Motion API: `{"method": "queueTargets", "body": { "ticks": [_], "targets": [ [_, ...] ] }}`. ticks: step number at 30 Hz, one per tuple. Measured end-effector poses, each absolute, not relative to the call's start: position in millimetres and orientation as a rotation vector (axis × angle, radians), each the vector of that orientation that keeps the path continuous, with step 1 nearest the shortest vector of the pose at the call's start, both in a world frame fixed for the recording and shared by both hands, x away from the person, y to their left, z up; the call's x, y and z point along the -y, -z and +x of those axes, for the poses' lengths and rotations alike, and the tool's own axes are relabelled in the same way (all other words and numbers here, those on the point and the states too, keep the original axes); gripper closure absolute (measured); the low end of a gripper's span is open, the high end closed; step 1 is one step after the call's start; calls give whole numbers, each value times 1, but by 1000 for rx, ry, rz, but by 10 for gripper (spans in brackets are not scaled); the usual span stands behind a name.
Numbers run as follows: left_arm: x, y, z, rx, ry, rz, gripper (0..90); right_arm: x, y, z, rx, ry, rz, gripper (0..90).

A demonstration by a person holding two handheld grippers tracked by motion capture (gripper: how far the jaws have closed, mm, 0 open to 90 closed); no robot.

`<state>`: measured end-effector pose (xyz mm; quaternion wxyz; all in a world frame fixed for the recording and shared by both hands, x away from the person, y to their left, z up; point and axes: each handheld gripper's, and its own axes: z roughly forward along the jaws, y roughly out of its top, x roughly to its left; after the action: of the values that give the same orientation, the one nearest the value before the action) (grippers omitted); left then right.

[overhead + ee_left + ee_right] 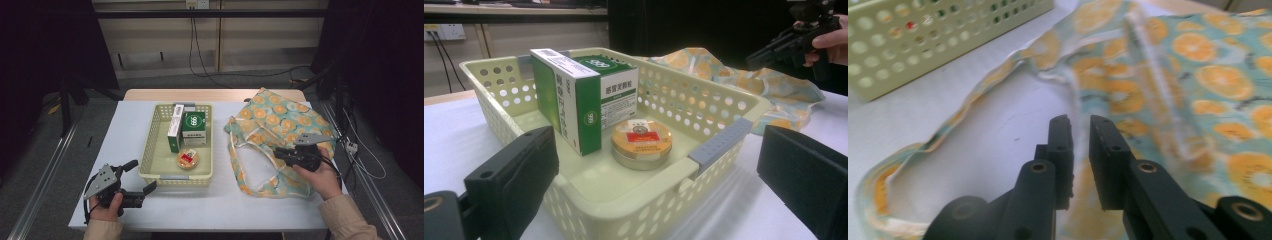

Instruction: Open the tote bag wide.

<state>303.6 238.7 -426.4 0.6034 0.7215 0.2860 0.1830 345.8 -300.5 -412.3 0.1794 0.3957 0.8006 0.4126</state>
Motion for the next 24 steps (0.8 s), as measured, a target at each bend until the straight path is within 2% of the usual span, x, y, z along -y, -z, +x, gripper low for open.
{"method": "queueTargets", "body": {
  "ticks": [6, 9, 13, 17, 19, 24],
  "targets": [
    [-238, 427, 304, -660, -423, 1677, 28, 286, 434, 350, -2306, -1044, 1097, 659],
    [-238, 427, 304, -660, -421, 1679, 28, 283, 445, 354, -2318, -951, 1091, 648],
    [-239, 428, 304, -663, -417, 1682, 28, 287, 455, 361, -2302, -903, 1144, 675],
    [-238, 429, 305, -661, -419, 1684, 28, 293, 457, 365, -2278, -952, 1208, 758],
    [-238, 429, 305, -658, -419, 1685, 28, 295, 458, 366, -2266, -963, 1224, 850],
    [-238, 429, 305, -661, -418, 1683, 28, 304, 457, 369, -2236, -1049, 1315, 900]
  ]
}}
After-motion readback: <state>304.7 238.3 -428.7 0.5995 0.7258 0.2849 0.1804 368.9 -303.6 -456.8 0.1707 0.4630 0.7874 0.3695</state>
